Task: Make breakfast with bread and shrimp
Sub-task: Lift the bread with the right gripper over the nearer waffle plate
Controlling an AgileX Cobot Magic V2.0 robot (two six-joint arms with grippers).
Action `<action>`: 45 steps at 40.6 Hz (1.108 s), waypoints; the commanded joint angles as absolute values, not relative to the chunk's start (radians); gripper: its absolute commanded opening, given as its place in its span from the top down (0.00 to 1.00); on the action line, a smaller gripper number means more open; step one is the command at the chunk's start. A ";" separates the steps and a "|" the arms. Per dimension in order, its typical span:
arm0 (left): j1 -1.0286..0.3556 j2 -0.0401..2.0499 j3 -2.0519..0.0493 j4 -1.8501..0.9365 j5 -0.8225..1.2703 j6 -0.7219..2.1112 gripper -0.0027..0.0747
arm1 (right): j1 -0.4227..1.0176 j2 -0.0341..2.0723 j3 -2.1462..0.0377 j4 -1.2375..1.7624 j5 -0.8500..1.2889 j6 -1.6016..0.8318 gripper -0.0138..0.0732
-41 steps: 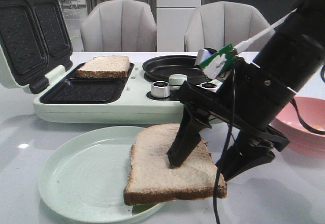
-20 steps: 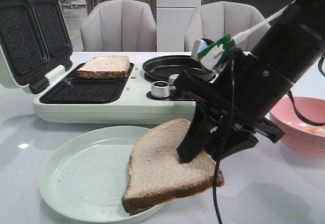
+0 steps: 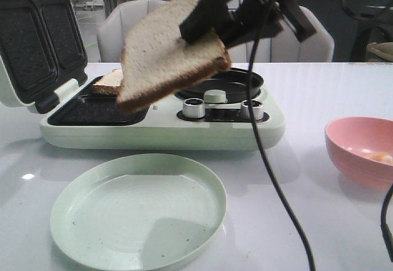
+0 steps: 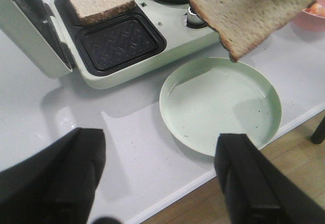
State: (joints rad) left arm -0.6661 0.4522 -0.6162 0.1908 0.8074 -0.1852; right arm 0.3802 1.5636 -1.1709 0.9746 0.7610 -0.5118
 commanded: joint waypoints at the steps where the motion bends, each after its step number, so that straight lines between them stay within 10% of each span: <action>1: -0.673 0.459 -0.643 0.196 0.733 -0.190 0.31 | 0.420 1.575 -1.267 1.049 0.663 -0.536 0.80; 23: -0.673 0.459 -0.643 0.199 0.733 -0.190 0.31 | 0.535 2.082 -1.780 1.076 0.532 -0.533 0.78; 37: -0.673 0.459 -0.643 0.199 0.739 -0.190 0.31 | 0.509 2.146 -1.801 1.073 0.535 -0.522 0.28; 45: -0.673 0.459 -0.643 0.199 0.739 -0.190 0.31 | 0.451 2.091 -1.801 1.050 0.650 -0.522 0.28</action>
State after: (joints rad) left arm -0.6661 0.4522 -0.6162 0.1908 0.8074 -0.1852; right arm 0.4830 2.2027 -1.7638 1.0262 0.6101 -0.5180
